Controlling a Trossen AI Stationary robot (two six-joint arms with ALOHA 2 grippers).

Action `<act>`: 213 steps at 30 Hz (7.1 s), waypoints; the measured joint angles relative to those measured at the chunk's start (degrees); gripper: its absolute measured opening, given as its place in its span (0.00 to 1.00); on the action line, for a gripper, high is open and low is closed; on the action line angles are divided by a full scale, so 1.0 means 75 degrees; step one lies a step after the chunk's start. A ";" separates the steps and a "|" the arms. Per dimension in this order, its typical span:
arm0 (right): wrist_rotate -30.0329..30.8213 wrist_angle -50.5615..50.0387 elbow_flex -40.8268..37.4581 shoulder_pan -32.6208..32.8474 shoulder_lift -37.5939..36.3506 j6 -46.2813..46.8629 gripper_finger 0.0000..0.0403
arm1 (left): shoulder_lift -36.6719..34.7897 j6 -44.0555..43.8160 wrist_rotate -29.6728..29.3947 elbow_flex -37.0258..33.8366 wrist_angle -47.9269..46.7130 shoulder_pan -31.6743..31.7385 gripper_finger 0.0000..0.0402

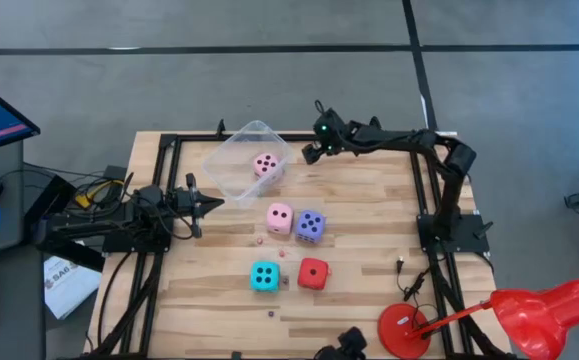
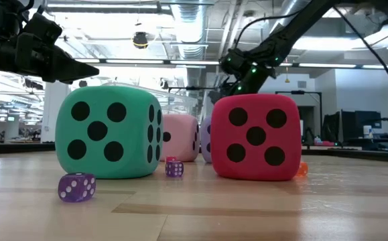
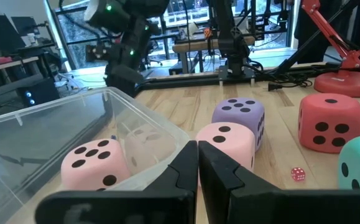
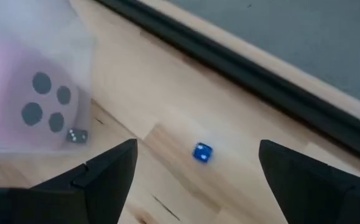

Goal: Pick & Place Dice
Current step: Put the small blue dice into the transparent container, then move the transparent container

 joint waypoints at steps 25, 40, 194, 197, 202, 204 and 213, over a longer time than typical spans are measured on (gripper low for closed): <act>-0.0219 -0.2938 0.2691 0.0038 0.1979 -0.0478 0.80 | 0.0000 -0.0001 -0.0035 0.0000 0.0000 0.0002 0.01; -0.1675 -0.3777 0.3083 -0.0374 0.1982 -0.1965 0.74 | 0.0000 0.0001 -0.0029 0.0000 0.0000 0.0002 0.01; -0.2648 -0.0356 -0.0270 0.0279 -0.1713 -0.4022 0.04 | 0.0000 0.0002 -0.0023 0.0000 0.0026 0.0002 0.01; -0.2287 0.0240 -0.0879 0.0560 -0.2143 -0.3709 0.04 | -0.0003 -0.0649 0.0221 0.0003 0.0178 0.0002 0.01; -0.1972 0.0627 -0.1592 0.0937 -0.2792 -0.3509 0.04 | -0.0009 -0.3027 0.1617 0.0023 0.1659 -0.0001 0.01; -0.1928 0.0680 -0.1757 0.1054 -0.3027 -0.3503 0.04 | -0.0003 -0.3177 0.1685 0.0023 0.2140 -0.0001 0.01; -0.1918 0.0726 -0.1983 0.1393 -0.3741 -0.3634 0.04 | -0.0003 -0.3154 0.1673 0.0026 0.3235 0.0002 0.01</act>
